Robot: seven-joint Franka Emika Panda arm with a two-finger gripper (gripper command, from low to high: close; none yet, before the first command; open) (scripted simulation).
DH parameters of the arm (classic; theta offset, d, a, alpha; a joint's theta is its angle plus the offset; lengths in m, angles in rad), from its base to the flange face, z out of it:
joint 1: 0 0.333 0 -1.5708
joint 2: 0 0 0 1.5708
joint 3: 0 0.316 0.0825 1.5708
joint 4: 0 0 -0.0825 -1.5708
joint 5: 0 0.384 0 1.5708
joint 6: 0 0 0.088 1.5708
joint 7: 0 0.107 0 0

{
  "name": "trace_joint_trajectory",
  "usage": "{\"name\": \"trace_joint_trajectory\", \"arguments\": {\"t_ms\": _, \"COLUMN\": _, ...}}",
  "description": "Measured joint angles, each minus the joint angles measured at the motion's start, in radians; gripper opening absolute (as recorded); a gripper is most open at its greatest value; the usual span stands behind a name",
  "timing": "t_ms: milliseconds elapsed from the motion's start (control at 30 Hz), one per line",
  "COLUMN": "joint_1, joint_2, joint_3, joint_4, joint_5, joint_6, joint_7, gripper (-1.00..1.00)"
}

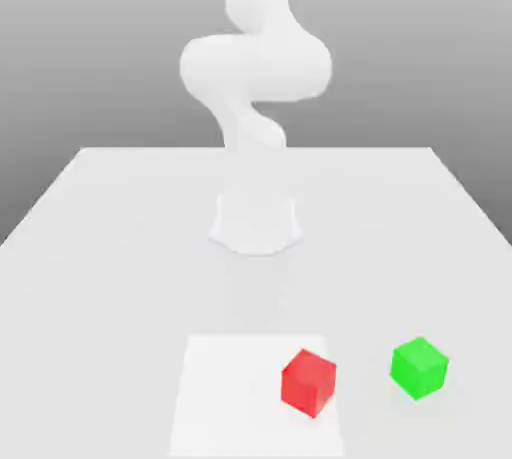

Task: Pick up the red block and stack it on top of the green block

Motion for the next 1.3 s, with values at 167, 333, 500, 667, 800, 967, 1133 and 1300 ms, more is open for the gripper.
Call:
{"name": "trace_joint_trajectory", "arguments": {"t_ms": 167, "joint_1": 0.080, "joint_2": 0.187, "joint_3": -0.045, "joint_4": -0.077, "joint_5": 0.012, "joint_6": 0.095, "joint_7": -0.177, "gripper": 0.00}}
{"name": "trace_joint_trajectory", "arguments": {"t_ms": 333, "joint_1": 0.146, "joint_2": 0.369, "joint_3": -0.077, "joint_4": -0.151, "joint_5": 0.030, "joint_6": 0.187, "joint_7": -0.353, "gripper": 0.00}}
{"name": "trace_joint_trajectory", "arguments": {"t_ms": 500, "joint_1": 0.192, "joint_2": 0.551, "joint_3": -0.087, "joint_4": -0.225, "joint_5": 0.046, "joint_6": 0.278, "joint_7": -0.528, "gripper": 0.00}}
{"name": "trace_joint_trajectory", "arguments": {"t_ms": 667, "joint_1": 0.222, "joint_2": 0.731, "joint_3": -0.080, "joint_4": -0.300, "joint_5": 0.036, "joint_6": 0.371, "joint_7": -0.683, "gripper": 0.00}}
{"name": "trace_joint_trajectory", "arguments": {"t_ms": 800, "joint_1": 0.215, "joint_2": 0.874, "joint_3": -0.065, "joint_4": -0.313, "joint_5": 0.042, "joint_6": 0.472, "joint_7": -0.745, "gripper": 0.00}}
{"name": "trace_joint_trajectory", "arguments": {"t_ms": 967, "joint_1": 0.190, "joint_2": 1.004, "joint_3": -0.034, "joint_4": -0.295, "joint_5": 0.074, "joint_6": 0.581, "joint_7": -0.772, "gripper": -1.00}}
{"name": "trace_joint_trajectory", "arguments": {"t_ms": 1133, "joint_1": 0.187, "joint_2": 1.015, "joint_3": -0.030, "joint_4": -0.294, "joint_5": 0.075, "joint_6": 0.588, "joint_7": -0.773, "gripper": -1.00}}
{"name": "trace_joint_trajectory", "arguments": {"t_ms": 1300, "joint_1": 0.203, "joint_2": 0.879, "joint_3": -0.054, "joint_4": -0.314, "joint_5": 0.036, "joint_6": 0.474, "joint_7": -0.744, "gripper": -1.00}}
